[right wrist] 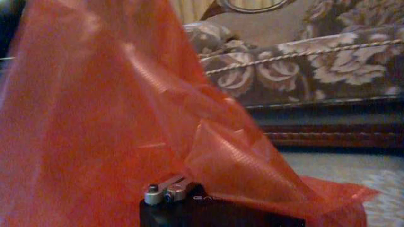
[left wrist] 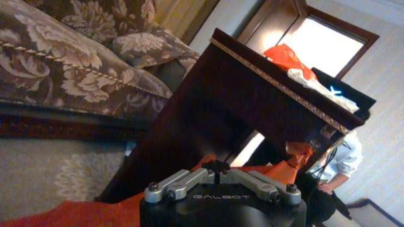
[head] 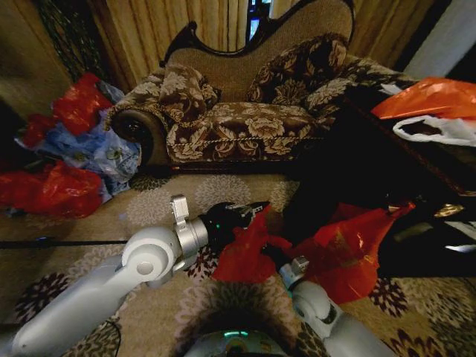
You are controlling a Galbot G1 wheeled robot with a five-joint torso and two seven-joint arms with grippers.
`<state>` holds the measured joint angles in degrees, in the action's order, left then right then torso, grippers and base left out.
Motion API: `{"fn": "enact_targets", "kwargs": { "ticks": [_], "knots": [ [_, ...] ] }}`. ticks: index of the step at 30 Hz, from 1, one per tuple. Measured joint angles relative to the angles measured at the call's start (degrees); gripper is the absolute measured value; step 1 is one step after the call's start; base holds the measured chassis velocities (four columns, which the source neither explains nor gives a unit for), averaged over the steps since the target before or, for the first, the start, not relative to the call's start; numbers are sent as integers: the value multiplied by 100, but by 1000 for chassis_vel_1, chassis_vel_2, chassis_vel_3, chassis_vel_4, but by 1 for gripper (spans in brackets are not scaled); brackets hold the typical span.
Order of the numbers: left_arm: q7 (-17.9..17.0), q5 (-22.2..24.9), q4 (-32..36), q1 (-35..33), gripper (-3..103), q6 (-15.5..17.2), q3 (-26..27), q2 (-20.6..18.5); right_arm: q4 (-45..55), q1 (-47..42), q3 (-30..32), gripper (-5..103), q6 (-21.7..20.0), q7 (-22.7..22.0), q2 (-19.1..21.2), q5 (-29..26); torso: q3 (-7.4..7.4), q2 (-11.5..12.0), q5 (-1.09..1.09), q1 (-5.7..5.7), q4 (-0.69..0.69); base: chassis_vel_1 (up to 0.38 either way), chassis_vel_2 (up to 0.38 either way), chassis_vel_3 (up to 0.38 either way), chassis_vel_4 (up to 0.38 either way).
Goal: Place a garbage bag over the trash bin.
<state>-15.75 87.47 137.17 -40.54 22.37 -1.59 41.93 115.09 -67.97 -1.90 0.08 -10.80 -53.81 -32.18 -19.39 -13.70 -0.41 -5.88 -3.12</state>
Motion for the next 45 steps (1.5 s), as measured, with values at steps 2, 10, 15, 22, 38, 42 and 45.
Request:
{"fn": "enact_targets", "kwargs": {
  "ticks": [2,10,15,22,38,42,45],
  "knots": [
    [-51,-1,9,16,0,-17,-41,36,41,30,-73,0,-54,12,21,-69,0,0,1,0,-1,0,0,0,0],
    [-194,89,260,-177,0,-42,45,132,-394,411,-390,0,-150,-16,-242,-174,0,0,2,0,-1,0,0,0,0],
    [-119,35,385,-363,0,-68,216,-10,-555,644,-620,0,-248,-156,-423,-302,0,0,0,0,1,0,0,0,0],
    [-96,233,590,-322,0,-77,427,-116,-747,963,-811,0,-302,-442,-598,-344,0,0,0,0,0,0,0,0,0],
    [-1,522,620,266,0,-287,607,-326,-300,1645,-733,0,-483,-808,-97,-712,0,0,1,0,-1,0,0,0,0],
    [-24,503,544,197,0,-359,701,-414,-690,2305,-1261,0,-467,-902,-206,-831,-1,0,1,-1,0,0,0,0,0],
    [-103,483,455,122,0,-432,786,-431,-954,2685,-1565,0,-464,-1021,-340,-945,-1,0,0,0,2,0,0,0,0]
  ]
}}
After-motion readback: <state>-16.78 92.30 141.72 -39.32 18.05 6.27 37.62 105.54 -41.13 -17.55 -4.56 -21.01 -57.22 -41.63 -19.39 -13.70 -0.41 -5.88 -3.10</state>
